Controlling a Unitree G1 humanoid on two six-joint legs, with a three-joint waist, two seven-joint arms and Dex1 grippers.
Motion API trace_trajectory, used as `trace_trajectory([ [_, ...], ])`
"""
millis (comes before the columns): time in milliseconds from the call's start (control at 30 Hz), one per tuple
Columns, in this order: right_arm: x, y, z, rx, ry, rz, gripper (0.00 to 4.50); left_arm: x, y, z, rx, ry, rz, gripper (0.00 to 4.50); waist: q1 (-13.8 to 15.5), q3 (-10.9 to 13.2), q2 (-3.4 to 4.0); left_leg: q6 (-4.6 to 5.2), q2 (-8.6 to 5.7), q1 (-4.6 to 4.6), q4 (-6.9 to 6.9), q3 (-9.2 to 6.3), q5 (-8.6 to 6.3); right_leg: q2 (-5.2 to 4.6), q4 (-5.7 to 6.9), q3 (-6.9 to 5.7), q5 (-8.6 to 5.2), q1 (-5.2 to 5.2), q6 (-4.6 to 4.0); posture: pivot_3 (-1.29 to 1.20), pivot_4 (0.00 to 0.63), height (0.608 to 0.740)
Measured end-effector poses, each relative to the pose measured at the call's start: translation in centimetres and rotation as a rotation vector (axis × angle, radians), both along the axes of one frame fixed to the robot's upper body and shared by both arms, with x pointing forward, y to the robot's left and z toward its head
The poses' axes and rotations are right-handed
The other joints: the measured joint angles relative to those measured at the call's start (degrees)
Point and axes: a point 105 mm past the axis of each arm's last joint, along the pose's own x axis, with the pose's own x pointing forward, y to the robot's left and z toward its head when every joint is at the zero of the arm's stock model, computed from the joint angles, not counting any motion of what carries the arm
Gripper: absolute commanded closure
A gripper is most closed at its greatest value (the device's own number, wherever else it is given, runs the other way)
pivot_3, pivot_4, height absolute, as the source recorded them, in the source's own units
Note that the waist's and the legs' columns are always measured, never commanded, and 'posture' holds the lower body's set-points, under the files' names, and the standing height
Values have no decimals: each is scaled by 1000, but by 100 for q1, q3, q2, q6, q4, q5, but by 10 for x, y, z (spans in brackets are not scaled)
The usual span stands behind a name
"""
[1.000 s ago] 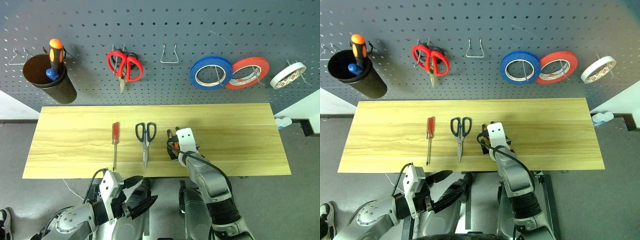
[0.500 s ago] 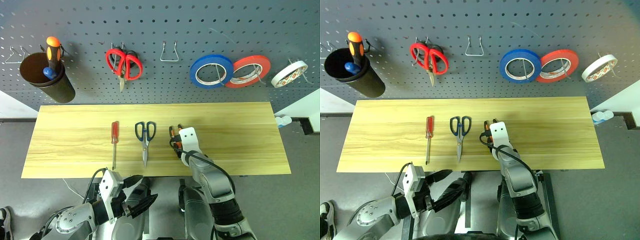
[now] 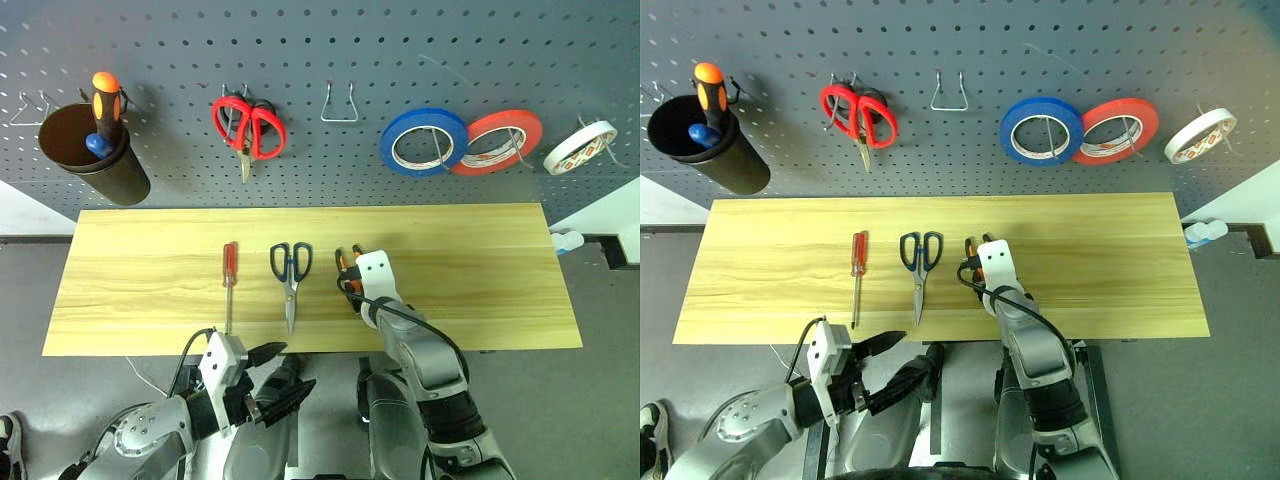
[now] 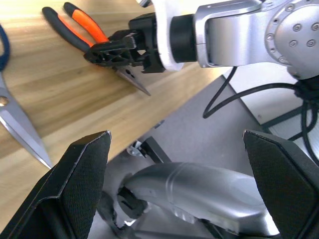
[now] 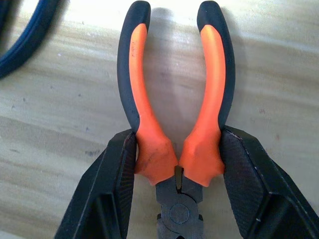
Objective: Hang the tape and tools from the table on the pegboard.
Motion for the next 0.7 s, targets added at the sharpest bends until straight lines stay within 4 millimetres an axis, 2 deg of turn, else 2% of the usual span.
trace_trajectory([
  [300,6,-13,2,-10,-13,0,2355,23,1,-1,1,-34,-17,81,-9,-9,-3,-49,-1,-3,-2,0,29,2,9,-12,2,10,1,118,345,738],
  [700,7,-24,5,-5,-25,32,2355,42,-1,-1,3,-77,-55,81,-24,-47,-11,-62,0,-3,8,1,38,4,28,-19,3,9,0,92,301,738],
])
